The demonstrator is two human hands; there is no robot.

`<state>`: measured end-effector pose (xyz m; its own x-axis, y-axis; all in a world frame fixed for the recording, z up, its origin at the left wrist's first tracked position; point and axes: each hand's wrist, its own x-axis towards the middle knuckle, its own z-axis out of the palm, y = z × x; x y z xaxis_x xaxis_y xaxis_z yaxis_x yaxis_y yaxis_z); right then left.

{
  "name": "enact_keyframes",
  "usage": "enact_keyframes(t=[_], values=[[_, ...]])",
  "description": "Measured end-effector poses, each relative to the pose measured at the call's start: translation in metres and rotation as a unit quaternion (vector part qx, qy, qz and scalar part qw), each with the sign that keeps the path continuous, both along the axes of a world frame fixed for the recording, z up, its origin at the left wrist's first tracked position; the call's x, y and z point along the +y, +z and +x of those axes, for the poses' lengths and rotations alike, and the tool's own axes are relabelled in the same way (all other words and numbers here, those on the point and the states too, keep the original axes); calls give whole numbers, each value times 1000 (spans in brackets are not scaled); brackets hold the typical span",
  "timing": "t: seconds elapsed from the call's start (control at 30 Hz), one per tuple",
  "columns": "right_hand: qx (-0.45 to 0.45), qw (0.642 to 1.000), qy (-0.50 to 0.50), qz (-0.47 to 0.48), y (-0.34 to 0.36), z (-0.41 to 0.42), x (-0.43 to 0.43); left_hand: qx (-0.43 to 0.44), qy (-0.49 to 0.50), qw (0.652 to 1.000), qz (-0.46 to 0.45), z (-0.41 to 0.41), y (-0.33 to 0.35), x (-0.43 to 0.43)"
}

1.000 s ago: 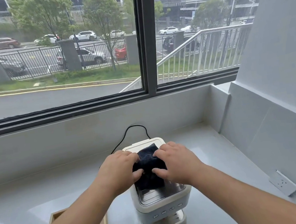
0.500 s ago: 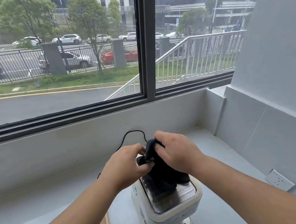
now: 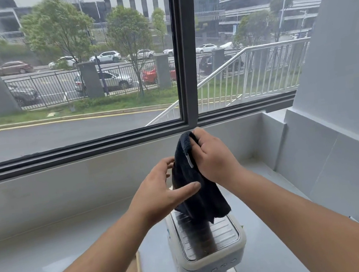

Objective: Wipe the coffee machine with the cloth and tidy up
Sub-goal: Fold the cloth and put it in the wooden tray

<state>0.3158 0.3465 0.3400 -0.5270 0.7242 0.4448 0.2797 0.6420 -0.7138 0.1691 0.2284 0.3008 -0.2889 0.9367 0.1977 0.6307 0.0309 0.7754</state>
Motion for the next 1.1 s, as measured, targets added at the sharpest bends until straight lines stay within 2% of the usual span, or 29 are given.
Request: enact_keyframes(t=[0.23,0.47,0.67,0.77,0.87,0.97,1.1], values=[[0,998,59,19,3,-14,3,4,103,995,10,14,19,-7],[-14,990,140,19,1,-41,-13,41,211,977,-8,-16,20,-34],[-141,974,175,30,3,-63,-21,-152,228,961,30,-64,27,-62],[-195,963,188,-15,-2,-82,-25,-142,214,966,-5,-85,30,-75],[-183,960,200,-73,-10,-105,-30,-64,208,975,-38,-109,24,-86],[-185,953,210,-121,-19,-129,-38,-29,217,975,-44,-136,16,-93],[-171,932,229,-222,-26,-160,-59,-41,209,975,-70,-176,9,-110]])
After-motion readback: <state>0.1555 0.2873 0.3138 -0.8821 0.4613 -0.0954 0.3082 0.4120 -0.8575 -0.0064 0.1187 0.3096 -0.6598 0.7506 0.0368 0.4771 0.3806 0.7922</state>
